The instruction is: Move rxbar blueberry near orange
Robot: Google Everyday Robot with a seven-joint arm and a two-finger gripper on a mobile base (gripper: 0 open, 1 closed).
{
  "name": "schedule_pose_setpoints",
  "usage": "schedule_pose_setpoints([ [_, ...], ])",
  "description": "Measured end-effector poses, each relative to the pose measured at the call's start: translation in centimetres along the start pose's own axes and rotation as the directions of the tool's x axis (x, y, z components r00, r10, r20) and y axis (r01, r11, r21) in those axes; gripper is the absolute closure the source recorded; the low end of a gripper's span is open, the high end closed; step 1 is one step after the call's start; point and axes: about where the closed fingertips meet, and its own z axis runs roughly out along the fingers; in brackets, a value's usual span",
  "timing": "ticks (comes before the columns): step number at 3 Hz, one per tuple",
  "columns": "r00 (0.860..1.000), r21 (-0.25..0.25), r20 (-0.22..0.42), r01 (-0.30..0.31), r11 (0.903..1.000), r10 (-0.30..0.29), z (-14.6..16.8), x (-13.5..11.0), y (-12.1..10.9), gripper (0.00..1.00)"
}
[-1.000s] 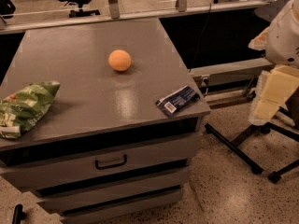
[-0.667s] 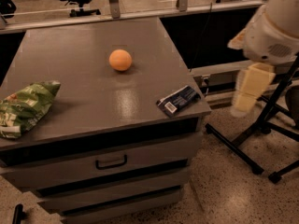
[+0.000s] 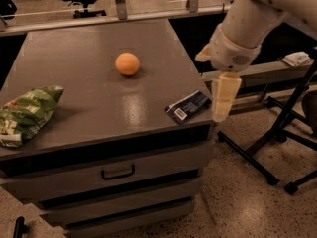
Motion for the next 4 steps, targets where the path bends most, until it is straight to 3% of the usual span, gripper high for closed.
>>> schedule_pose_setpoints([
  [1, 0.995, -0.098, 0.019, 0.098, 0.9904, -0.096, 4.3, -1.4, -0.8, 0.0],
  [2, 0.99, -0.148, 0.051, 0.139, 0.9792, -0.133, 7.5, -1.9, -1.7, 0.24],
  [4, 0.988, -0.16, 0.061, 0.153, 0.9753, -0.145, 8.0, -2.1, -2.2, 0.7],
])
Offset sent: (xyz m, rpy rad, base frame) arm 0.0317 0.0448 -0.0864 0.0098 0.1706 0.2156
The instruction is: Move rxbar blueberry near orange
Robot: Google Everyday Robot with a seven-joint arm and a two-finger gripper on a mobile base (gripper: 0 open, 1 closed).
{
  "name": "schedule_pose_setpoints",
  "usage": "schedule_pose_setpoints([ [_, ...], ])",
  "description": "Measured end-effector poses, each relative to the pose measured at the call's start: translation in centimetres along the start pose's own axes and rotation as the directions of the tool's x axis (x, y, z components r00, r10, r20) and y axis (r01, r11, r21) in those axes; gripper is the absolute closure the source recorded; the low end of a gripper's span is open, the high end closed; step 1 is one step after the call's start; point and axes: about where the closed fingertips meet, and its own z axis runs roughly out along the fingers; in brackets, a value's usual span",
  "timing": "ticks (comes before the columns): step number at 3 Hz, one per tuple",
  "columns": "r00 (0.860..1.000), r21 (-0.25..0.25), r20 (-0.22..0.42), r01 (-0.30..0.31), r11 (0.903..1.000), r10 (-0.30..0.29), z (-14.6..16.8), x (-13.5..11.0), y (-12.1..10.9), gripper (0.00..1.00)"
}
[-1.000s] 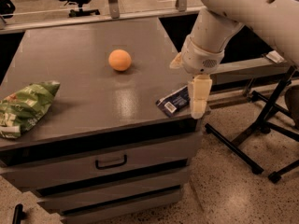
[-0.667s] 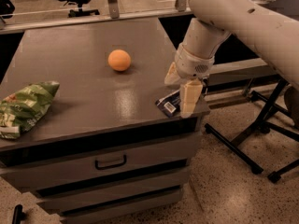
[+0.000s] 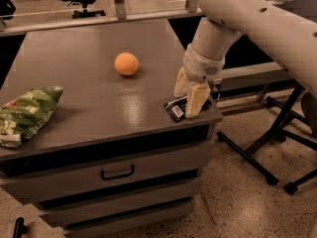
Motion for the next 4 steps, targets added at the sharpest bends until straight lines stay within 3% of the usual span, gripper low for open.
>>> schedule_pose_setpoints([
  [1, 1.0, 0.0, 0.0, 0.0, 1.0, 0.0, -0.7, -0.2, 0.0, 0.94],
  [2, 1.0, 0.015, 0.0, 0.02, 0.9997, -0.02, -0.8, -0.2, -0.2, 1.0],
  [3, 0.999, 0.051, 0.019, 0.024, 0.9984, -0.025, -2.0, -0.6, -0.7, 1.0],
  [4, 0.999, 0.102, 0.028, 0.022, 0.9946, -0.025, -3.6, -1.4, -3.2, 1.0],
])
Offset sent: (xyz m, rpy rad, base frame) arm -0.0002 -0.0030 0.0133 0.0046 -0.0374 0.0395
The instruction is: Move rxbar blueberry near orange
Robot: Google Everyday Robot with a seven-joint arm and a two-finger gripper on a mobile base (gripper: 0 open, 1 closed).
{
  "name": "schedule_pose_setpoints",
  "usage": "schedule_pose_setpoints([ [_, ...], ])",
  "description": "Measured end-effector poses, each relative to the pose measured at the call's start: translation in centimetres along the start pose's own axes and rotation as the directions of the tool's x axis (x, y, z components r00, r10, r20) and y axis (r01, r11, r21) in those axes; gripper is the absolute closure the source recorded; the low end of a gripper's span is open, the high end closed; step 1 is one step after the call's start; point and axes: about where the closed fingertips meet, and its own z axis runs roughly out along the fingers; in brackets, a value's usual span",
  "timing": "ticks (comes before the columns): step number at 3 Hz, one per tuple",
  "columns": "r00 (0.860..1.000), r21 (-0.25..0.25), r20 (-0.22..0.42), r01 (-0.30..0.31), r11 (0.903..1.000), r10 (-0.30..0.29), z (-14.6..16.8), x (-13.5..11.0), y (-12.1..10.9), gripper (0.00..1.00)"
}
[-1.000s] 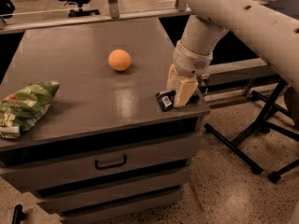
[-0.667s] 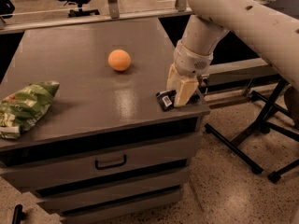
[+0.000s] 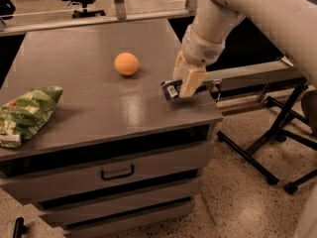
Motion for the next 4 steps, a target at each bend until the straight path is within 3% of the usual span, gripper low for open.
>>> schedule_pose_setpoints([
  [1, 1.0, 0.075, 0.0, -0.003, 0.9972, 0.003, -1.0, -2.2, -6.5, 1.0],
  [2, 0.998, 0.091, -0.004, -0.067, 0.9936, 0.067, 0.1, -3.5, -10.2, 1.0],
  [3, 0.974, 0.081, 0.007, -0.226, 0.9708, 0.226, 1.3, -3.2, -11.8, 1.0],
  [4, 0.944, 0.067, 0.007, -0.329, 0.9419, 0.329, 2.1, -2.6, -12.1, 1.0],
])
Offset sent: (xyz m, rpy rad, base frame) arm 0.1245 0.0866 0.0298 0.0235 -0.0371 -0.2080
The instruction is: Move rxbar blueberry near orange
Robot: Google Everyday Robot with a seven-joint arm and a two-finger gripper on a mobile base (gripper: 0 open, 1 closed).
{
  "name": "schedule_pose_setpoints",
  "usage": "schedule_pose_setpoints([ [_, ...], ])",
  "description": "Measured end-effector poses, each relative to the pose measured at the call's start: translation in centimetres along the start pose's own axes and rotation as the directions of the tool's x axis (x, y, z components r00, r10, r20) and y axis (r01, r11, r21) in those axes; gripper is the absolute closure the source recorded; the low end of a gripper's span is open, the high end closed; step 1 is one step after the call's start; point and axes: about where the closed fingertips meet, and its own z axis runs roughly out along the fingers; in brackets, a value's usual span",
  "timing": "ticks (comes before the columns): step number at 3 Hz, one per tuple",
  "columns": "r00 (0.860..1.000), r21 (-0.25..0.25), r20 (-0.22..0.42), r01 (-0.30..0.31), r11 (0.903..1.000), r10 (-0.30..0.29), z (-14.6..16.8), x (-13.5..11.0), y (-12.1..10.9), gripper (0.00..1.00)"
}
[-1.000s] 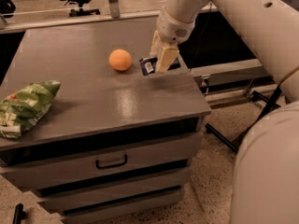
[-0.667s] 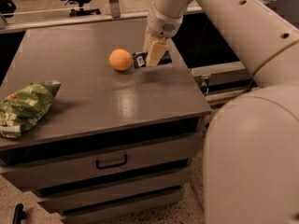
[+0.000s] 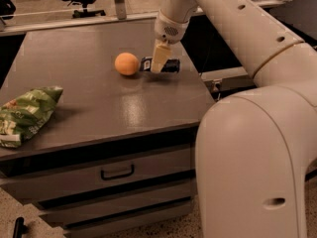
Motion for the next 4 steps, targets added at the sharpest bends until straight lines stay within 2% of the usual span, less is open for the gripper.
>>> schedule_pose_setpoints([
  [1, 0.999, -0.008, 0.005, -0.04, 0.9991, 0.04, 0.5, 0.2, 0.0, 1.0],
  [2, 0.999, -0.006, 0.009, -0.042, 0.9991, 0.042, 0.8, 0.0, -0.2, 0.85],
  [3, 0.999, -0.003, 0.013, -0.04, 0.9992, 0.04, 1.3, -0.2, -0.4, 0.54],
  [4, 0.999, -0.002, 0.015, -0.04, 0.9992, 0.04, 1.7, -0.3, -0.6, 0.31],
])
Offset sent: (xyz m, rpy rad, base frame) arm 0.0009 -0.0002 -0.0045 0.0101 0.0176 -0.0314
